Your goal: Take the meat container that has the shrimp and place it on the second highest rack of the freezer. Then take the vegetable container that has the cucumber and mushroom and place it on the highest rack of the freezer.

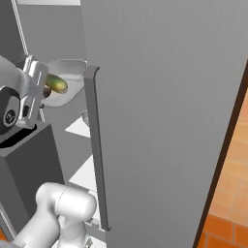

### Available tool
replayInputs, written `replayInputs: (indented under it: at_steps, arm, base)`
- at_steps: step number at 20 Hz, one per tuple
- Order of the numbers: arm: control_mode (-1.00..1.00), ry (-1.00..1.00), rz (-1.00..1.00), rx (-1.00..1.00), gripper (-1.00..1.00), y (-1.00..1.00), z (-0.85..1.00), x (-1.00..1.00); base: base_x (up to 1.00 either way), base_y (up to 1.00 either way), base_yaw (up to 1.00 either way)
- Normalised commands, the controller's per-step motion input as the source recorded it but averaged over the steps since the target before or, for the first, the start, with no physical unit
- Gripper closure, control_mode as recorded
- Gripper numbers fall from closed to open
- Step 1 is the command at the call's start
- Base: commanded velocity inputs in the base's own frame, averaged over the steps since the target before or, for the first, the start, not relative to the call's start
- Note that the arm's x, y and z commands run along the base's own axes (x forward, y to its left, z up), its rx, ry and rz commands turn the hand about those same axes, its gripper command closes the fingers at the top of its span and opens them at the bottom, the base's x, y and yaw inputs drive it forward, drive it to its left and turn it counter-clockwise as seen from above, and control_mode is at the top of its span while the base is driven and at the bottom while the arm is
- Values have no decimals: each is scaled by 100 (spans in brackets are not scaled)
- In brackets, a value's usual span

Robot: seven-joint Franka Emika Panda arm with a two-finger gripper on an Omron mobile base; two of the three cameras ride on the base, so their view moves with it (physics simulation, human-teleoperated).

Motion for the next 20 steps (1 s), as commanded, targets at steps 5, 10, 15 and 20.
replayInputs:
  at_steps: [5, 10, 15, 20]
  arm:
    - [-100, -15, -1, 3, 100, -1, 23, 21]
    - [-100, -1, 1, 8, 100, 0, 9, 73]
    - [-100, 0, 4, 4, 100, 0, 0, 76]
    - [-100, -1, 4, 0, 100, 0, 1, 7]
  base:
    - [0, 0, 0]
    - [0, 0, 0]
    - [0, 0, 0]
    - [0, 0, 0]
